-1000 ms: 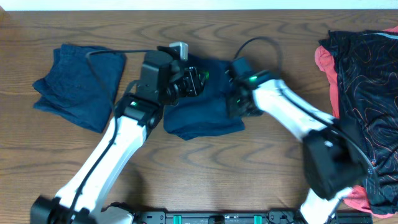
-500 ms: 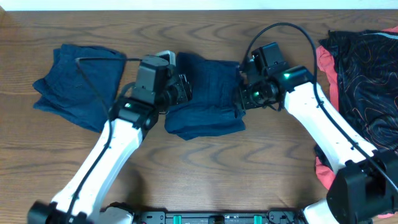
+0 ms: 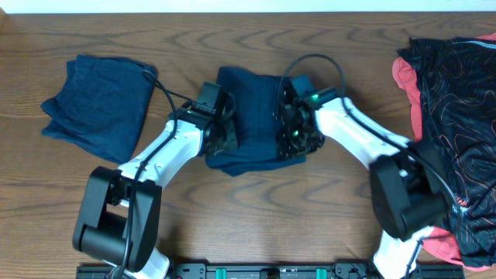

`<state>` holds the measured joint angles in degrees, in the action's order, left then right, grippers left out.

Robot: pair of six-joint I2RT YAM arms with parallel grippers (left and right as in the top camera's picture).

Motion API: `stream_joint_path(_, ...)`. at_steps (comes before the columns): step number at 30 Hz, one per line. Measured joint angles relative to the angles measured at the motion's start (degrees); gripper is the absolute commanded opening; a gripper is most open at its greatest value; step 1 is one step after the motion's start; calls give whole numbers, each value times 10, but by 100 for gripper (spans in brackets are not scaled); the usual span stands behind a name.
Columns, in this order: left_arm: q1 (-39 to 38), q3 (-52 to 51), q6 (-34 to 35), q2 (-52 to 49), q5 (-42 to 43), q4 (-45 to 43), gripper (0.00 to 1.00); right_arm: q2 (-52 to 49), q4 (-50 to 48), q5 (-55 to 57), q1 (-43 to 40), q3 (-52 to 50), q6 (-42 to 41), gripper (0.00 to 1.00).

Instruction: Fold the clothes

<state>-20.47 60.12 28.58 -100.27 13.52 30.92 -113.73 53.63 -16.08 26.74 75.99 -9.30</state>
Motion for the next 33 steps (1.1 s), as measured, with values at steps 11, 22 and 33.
stream_joint_path(11,-34,0,-1,-2,80,116,11,-19,-71,217,-9,5,-82,51)
stream_joint_path(22,-40,2,-18,94,-46,21,64,17,-97,323,-52,50,-86,71)
stream_joint_path(33,55,17,-76,96,-182,-205,64,122,-46,116,-46,68,-74,69)
